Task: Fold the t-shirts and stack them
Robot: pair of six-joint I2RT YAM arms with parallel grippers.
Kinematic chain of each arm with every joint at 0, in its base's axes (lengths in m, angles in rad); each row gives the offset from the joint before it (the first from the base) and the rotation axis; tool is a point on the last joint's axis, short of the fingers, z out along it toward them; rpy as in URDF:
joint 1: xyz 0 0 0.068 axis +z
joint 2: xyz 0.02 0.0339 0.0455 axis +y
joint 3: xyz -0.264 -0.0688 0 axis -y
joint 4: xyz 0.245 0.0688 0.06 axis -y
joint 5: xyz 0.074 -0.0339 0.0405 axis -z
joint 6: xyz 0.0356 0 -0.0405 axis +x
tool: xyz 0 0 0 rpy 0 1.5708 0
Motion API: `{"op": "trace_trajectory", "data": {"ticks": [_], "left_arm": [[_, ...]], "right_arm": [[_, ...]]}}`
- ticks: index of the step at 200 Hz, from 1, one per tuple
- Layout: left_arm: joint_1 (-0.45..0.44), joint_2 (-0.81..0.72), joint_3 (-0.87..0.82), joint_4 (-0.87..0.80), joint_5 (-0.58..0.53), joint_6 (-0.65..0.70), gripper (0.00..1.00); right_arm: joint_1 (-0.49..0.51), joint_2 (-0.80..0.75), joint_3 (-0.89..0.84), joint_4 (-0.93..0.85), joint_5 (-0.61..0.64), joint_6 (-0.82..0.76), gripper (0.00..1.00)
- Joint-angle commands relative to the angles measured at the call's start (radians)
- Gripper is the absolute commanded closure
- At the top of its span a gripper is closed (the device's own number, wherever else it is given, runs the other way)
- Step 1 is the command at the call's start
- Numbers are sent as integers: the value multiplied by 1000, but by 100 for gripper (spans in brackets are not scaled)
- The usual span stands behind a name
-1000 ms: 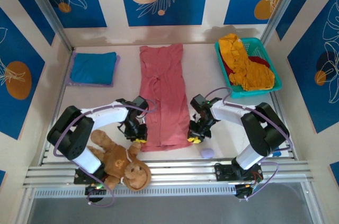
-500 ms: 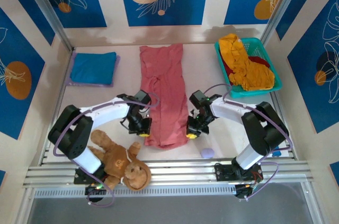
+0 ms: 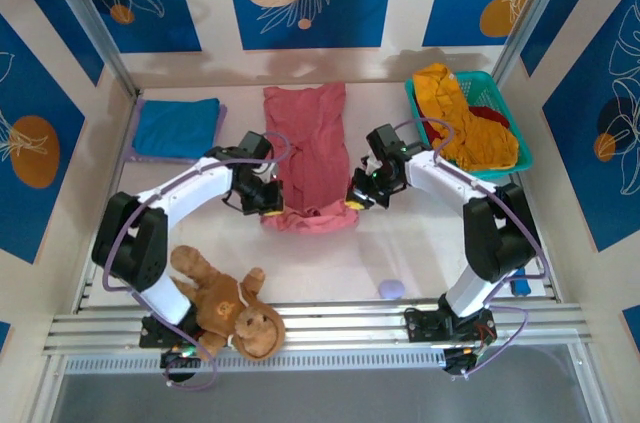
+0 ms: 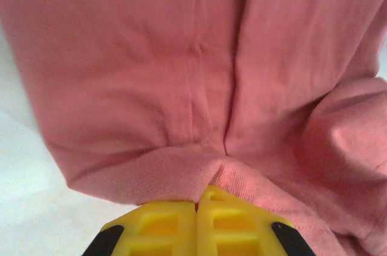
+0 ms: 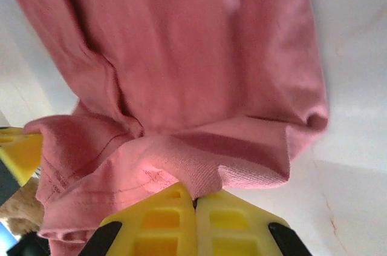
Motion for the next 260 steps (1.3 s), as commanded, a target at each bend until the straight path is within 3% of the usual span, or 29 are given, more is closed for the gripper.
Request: {"op": "trace_trajectory", "data": {"ticks": [1,54,131,260], "left_arm": [[58,29,36,52,50,19,100],[152,162,175,64,69,101,100],[228,265,344,19,58,142,100],[307,481,546,92,194,88,100]], "right_arm": [[-29,57,65,-6,-17,-29,100],[-116,214,218,32,-142,-48,100],[-161,339,449,-31,-131,-110,100],[-207,564,699,-78,-168,-172,100]]}}
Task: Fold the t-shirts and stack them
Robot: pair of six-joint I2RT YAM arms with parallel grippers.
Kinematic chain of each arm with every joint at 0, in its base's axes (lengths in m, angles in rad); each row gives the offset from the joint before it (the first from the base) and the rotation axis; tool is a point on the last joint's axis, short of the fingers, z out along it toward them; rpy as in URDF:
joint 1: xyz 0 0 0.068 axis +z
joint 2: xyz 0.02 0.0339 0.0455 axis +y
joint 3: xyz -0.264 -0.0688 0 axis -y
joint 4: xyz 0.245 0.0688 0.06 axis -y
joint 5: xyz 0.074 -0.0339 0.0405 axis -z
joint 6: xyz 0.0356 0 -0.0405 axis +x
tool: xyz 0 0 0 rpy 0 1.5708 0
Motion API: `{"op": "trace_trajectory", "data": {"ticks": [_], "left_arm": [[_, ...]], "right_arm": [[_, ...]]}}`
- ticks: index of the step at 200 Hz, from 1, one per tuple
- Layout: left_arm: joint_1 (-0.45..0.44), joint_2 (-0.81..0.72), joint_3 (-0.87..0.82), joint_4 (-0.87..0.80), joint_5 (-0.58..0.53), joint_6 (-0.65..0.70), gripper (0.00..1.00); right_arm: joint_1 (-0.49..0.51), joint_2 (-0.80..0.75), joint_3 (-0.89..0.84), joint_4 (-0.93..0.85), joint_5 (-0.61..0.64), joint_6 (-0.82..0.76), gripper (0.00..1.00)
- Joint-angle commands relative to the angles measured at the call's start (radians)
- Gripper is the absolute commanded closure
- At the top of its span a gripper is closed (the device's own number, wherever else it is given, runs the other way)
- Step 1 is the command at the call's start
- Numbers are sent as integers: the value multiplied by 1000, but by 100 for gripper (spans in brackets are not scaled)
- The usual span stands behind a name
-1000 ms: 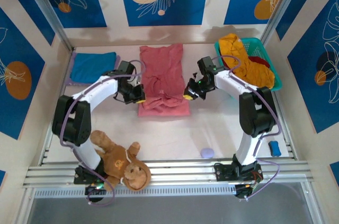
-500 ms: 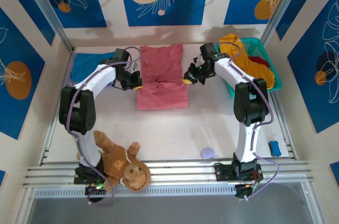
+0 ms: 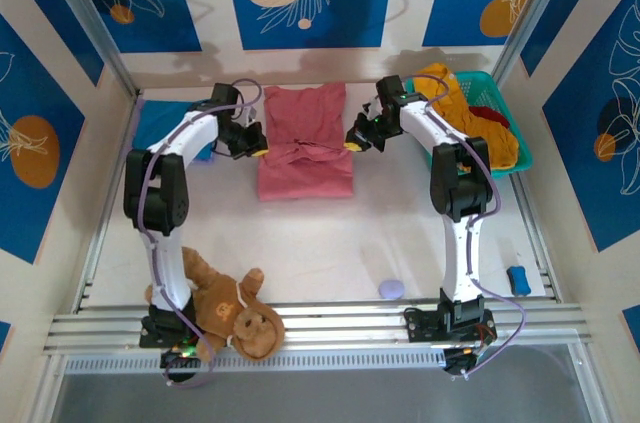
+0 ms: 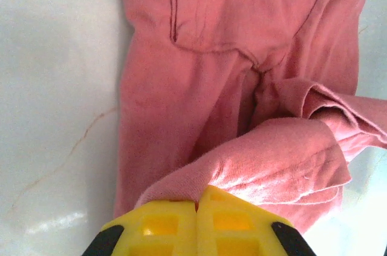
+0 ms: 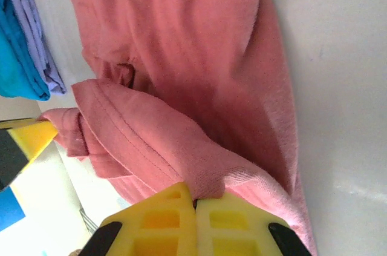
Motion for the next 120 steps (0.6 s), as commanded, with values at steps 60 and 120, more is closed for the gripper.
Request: {"op": "trace_trajectory", "data": {"ticks": [60,120], "left_arm": [[64,10,65,38,61,-61,62],[51,-70,-46,28,66,-60,55]], "right_arm": [[-42,-10,72,-21,-80,-71,60],[-37,-69,-17,-13,-93,-73,53]]}}
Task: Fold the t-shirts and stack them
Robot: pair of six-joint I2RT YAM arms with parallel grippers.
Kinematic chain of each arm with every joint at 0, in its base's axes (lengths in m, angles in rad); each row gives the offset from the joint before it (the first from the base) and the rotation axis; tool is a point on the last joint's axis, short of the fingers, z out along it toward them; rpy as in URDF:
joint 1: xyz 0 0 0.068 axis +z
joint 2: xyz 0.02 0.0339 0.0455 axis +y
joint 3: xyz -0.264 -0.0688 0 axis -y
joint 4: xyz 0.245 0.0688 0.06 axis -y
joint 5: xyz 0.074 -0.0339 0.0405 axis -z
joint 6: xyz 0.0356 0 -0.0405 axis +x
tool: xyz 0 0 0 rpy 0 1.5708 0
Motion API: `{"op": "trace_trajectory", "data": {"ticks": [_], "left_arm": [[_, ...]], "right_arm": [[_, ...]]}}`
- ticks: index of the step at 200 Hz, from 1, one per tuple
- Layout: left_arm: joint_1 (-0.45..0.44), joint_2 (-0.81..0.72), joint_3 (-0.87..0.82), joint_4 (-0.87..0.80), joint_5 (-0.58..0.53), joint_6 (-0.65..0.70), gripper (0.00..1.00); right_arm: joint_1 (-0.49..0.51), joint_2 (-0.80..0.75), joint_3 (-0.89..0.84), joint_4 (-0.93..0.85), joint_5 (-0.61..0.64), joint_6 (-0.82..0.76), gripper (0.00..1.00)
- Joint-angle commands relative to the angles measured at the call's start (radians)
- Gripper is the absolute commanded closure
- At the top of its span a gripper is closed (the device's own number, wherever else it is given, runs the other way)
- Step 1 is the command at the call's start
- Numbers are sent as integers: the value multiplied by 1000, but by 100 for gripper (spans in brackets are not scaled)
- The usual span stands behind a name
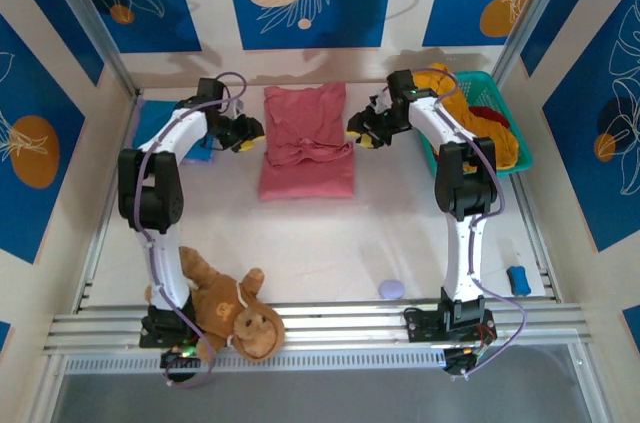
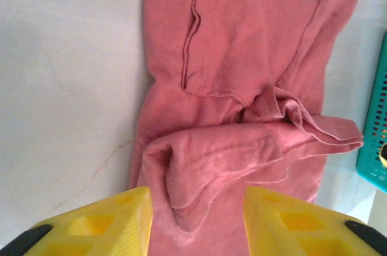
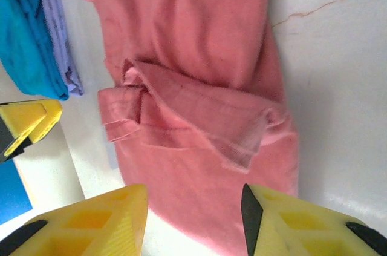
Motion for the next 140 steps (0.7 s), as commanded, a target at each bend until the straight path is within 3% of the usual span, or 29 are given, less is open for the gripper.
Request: {"op": "trace_trajectory", "data": {"ticks": [1,100,140], "left_arm": [[-13,-48,-47,-18,12,4,54],[-98,-4,-160,72,57,-45,47],[-111,40,-148,119,56,-80,56]], "right_arm": [[5,-42,-34,-7,-40,-7,53],[41,7,-41,-1,-63,6,47],[29,6,-31,-13,-69,2,47]]}}
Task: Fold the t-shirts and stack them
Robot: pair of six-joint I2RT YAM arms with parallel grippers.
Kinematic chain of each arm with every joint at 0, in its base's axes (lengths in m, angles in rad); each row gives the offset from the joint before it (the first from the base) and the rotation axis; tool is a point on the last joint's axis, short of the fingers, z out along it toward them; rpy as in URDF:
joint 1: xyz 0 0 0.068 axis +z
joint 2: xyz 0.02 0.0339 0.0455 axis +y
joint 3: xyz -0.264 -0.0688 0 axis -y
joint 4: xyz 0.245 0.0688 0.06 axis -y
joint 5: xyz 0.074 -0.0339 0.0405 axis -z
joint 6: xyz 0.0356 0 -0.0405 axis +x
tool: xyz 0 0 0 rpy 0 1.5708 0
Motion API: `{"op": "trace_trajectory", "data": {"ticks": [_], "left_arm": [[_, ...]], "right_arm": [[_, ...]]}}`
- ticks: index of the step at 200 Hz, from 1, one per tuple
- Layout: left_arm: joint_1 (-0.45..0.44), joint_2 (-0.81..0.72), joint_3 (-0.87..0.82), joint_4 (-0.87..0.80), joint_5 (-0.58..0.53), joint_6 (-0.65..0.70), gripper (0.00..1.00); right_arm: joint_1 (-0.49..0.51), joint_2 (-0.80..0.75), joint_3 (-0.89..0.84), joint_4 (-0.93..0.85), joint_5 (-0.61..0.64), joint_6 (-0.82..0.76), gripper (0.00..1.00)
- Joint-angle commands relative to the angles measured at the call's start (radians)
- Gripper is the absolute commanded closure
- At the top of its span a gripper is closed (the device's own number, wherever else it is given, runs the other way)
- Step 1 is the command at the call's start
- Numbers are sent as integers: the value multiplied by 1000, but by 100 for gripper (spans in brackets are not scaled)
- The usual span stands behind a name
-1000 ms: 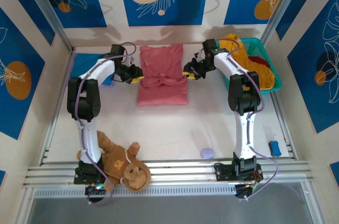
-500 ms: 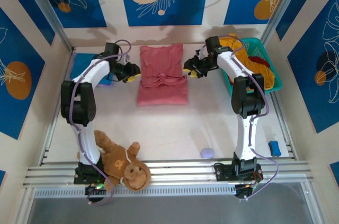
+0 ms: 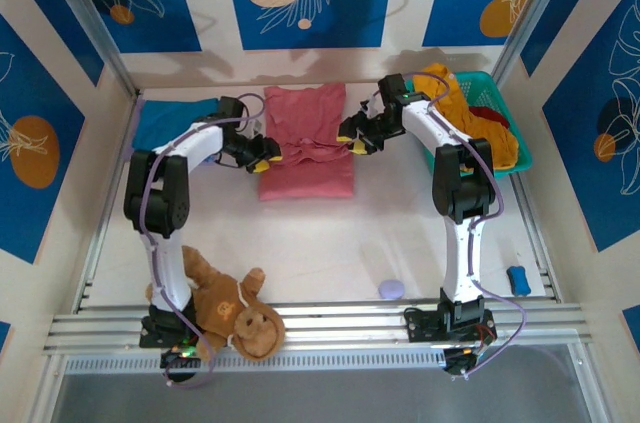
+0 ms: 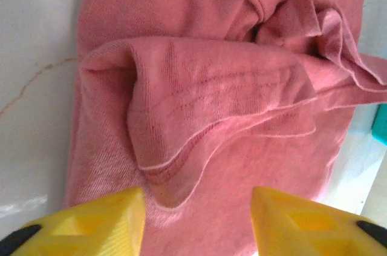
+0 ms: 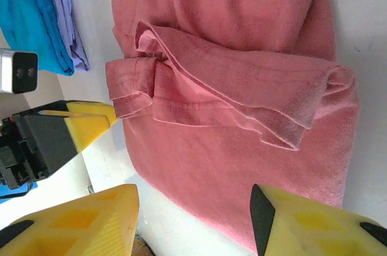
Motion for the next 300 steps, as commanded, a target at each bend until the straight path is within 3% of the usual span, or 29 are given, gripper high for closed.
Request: {"op": "trace_trajectory", "data": {"ticks": [1,37,75,175,205,239,300], "left_arm": [[-9,39,6,42,24,-26,56],[-9,75,31,70,28,-42,64],[4,87,65,102,-20,-84,100],[89,93,27,416,-11,-385,100],[103,133,64,437,17,-425,100],[106,147,78,434,20,-436,68],[101,115,32,450,28,-433,57]], "right_arm": [[-10,12,3,-23,-36,2,47],[-17,4,-6,-21,-66,-5,48],[-16,-2,-18,-8,-74,-4,49],[1,49,-31,57,-92,17,50],[1,87,4,55,-96,26,50],[11,122,39,55,-103,42,50],[14,172,72,117,-150,102,50]]}}
